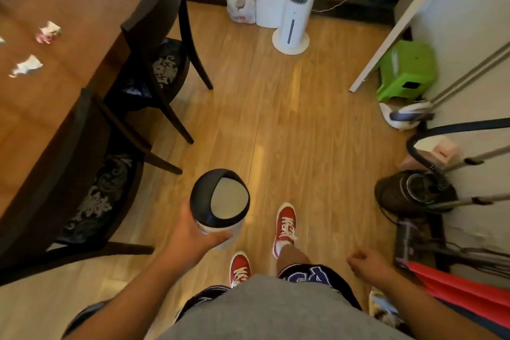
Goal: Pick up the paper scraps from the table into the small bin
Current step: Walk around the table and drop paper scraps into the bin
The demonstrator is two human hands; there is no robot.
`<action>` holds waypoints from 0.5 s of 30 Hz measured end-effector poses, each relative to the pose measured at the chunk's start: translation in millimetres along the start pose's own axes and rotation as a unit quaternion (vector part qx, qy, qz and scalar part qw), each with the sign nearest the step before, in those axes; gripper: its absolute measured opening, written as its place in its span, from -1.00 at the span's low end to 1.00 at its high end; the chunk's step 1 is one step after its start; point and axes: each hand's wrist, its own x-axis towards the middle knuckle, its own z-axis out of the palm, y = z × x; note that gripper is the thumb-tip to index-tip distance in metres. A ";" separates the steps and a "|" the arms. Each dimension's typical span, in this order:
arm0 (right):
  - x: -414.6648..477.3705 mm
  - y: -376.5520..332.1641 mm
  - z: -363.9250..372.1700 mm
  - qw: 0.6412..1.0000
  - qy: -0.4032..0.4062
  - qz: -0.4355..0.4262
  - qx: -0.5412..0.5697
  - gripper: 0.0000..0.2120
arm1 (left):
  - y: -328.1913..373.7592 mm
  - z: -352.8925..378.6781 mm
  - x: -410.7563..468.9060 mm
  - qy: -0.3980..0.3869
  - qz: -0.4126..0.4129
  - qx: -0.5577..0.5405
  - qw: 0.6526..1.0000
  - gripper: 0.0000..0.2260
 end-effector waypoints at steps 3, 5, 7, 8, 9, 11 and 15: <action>35.7 -9.3 -27.3 1.000 -0.007 0.026 -0.003 -0.80 | 26.8 21.0 49.4 0.007 0.000 -0.013 1.000 -0.13; 59.1 -26.5 -45.8 0.999 -0.009 0.035 -0.006 -0.79 | 42.1 30.2 79.9 0.018 -0.015 -0.029 0.999 -0.06; 82.1 -56.8 -67.7 0.999 -0.029 0.026 -0.035 -0.86 | 54.3 35.3 106.6 0.036 -0.024 -0.030 0.999 -0.07; 93.7 -75.3 -78.4 0.998 -0.035 0.008 -0.058 -0.88 | 60.0 35.7 116.5 0.047 -0.032 -0.028 0.998 -0.08; 103.0 -97.0 -90.0 0.996 -0.037 -0.011 -0.081 -0.87 | 64.5 34.5 124.6 0.058 -0.041 -0.028 0.997 -0.09; 116.6 -145.1 -108.7 0.990 -0.042 -0.050 -0.122 -0.86 | 69.4 27.9 133.6 0.076 -0.064 -0.032 0.995 -0.09; 136.7 -256.3 -124.1 0.971 -0.073 -0.140 -0.178 -0.86 | 66.2 2.4 132.8 0.121 -0.131 -0.026 0.984 -0.03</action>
